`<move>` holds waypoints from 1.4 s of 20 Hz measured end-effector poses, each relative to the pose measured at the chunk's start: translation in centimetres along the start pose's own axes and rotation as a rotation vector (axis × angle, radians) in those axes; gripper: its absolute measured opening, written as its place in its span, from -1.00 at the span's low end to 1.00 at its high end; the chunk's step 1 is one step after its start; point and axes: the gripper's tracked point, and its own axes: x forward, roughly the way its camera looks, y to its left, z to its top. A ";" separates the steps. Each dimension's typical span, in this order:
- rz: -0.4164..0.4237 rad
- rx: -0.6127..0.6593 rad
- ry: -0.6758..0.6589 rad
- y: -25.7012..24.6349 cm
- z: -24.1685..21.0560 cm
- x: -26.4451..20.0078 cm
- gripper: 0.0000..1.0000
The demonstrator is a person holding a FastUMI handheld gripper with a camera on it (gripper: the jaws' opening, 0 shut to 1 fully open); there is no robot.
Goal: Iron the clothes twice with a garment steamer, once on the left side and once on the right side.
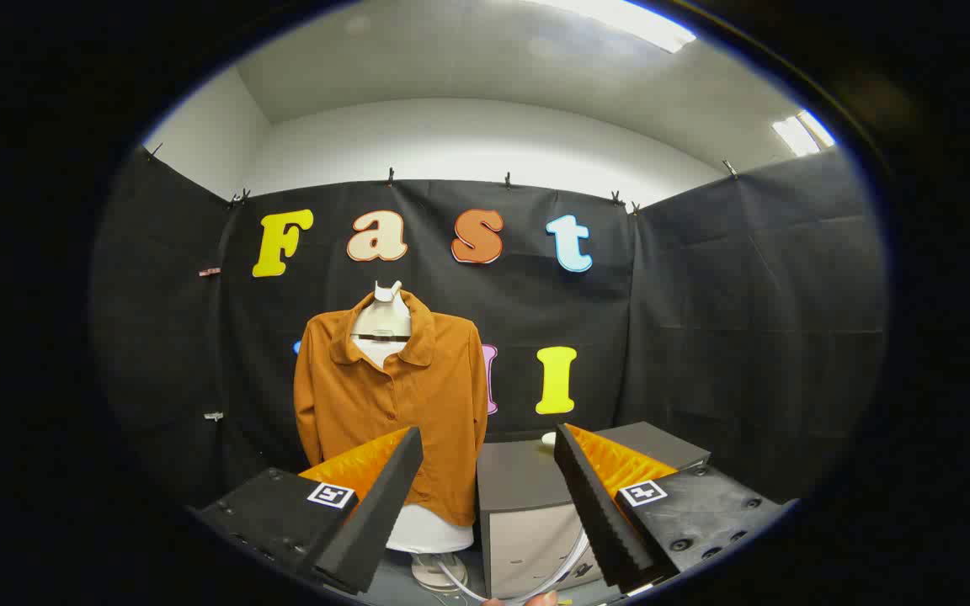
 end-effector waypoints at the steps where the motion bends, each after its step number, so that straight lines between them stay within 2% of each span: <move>1: 0.001 0.003 0.002 0.0 -0.1 -0.1 0.96; 20: 0.019 0.011 0.016 0.5 -0.2 0.6 0.97; 23: 0.014 0.010 0.055 -0.5 -1.3 1.6 0.96; 28: 0.014 0.029 0.223 -3.4 -5.3 4.9 0.96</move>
